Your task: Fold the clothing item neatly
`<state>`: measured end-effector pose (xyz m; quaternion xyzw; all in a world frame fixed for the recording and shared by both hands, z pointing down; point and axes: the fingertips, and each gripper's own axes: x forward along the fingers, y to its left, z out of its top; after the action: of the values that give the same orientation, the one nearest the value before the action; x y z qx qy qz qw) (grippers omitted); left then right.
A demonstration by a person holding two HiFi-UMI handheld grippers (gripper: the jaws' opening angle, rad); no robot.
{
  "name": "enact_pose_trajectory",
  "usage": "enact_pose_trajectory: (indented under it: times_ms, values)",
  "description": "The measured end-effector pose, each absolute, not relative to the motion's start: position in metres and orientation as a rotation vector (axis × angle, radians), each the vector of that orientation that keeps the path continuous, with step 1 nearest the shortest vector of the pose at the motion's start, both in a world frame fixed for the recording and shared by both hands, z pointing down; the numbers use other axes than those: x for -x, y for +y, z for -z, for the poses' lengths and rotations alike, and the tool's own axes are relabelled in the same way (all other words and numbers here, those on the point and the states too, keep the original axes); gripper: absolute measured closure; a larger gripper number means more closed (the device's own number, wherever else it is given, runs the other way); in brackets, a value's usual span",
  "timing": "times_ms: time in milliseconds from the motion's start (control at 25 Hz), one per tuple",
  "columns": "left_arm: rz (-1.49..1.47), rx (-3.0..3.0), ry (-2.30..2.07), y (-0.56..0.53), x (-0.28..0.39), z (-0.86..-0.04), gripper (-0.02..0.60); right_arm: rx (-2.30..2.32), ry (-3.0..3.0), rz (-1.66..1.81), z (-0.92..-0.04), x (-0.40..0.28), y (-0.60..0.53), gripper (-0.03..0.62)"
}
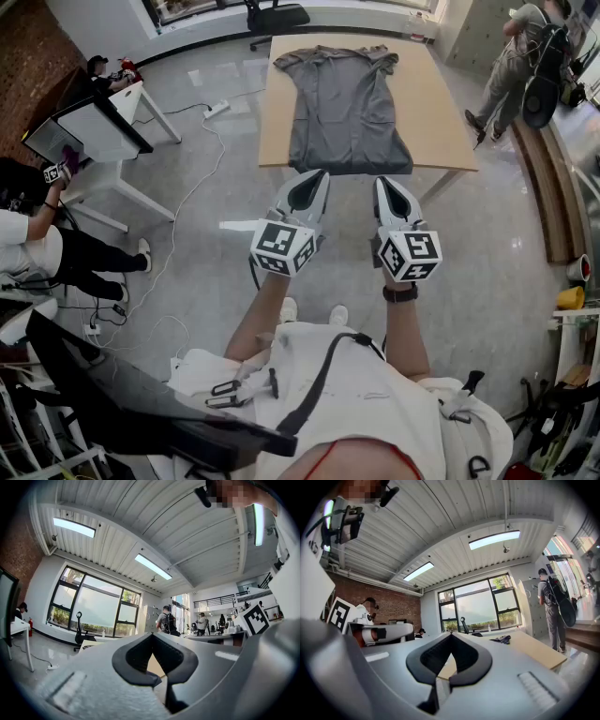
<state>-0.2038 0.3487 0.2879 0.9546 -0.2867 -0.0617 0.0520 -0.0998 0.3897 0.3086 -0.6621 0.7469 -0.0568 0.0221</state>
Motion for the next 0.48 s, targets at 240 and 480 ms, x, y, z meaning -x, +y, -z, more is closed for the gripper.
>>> enact_pose_trajectory:
  times_ms: [240, 480]
  values:
    - [0.107, -2.976, -0.993, 0.347, 0.233, -0.285, 0.58, 1.963, 2.428, 0.084, -0.297, 0.15, 0.379, 0.597]
    - [0.08, -2.986, -1.002, 0.35, 0.235, -0.287, 0.58, 2.017, 2.395, 0.089, -0.295, 0.141, 0.38, 0.595]
